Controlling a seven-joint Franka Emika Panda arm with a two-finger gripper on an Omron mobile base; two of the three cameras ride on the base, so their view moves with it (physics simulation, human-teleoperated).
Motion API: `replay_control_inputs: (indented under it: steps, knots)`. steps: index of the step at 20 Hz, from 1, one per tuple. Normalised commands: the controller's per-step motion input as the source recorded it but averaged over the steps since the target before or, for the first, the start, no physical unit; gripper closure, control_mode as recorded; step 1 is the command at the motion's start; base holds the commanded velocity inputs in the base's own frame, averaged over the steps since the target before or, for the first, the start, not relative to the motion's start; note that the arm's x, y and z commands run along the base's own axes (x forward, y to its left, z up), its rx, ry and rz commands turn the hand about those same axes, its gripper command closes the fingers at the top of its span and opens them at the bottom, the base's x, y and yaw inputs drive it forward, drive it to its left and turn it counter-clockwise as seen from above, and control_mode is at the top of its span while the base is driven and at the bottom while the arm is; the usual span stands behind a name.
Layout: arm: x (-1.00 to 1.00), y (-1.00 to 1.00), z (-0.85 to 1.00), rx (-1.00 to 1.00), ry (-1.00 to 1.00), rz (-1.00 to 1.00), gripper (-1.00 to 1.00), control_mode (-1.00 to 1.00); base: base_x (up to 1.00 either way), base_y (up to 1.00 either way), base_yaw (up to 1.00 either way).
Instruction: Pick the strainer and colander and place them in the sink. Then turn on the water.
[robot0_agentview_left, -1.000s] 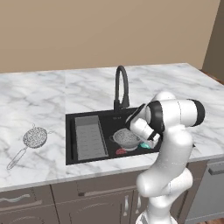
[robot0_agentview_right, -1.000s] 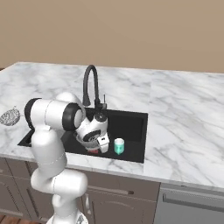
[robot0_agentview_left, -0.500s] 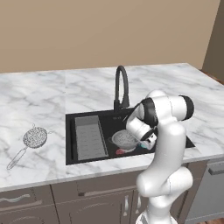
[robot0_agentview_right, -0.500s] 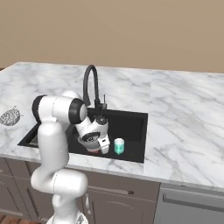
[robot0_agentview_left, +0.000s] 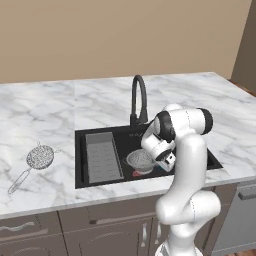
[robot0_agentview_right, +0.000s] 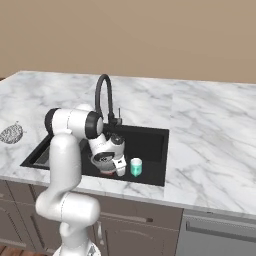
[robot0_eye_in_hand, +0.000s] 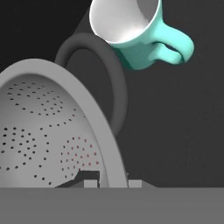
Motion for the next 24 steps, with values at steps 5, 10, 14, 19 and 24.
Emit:
replay_control_inputs:
  steps: [5,10,14,19,24]
  knots:
    - [0.22,0.01,-0.21,0.0,0.0,0.0,1.0,-1.0,0.0,0.0,0.0]
    - [0.2,0.0,-0.21,0.0,0.0,0.0,1.0,-1.0,0.0,0.0,0.0]
    - [0.18,0.0,-0.22,0.0,0.0,0.0,1.0,-1.0,0.0,0.0,0.0]
    - [0.21,0.0,-0.21,0.0,0.0,0.0,1.0,-1.0,0.0,0.0,0.0]
    - [0.16,0.0,-0.11,0.0,0.0,0.0,1.0,-1.0,0.0,0.0,0.0]
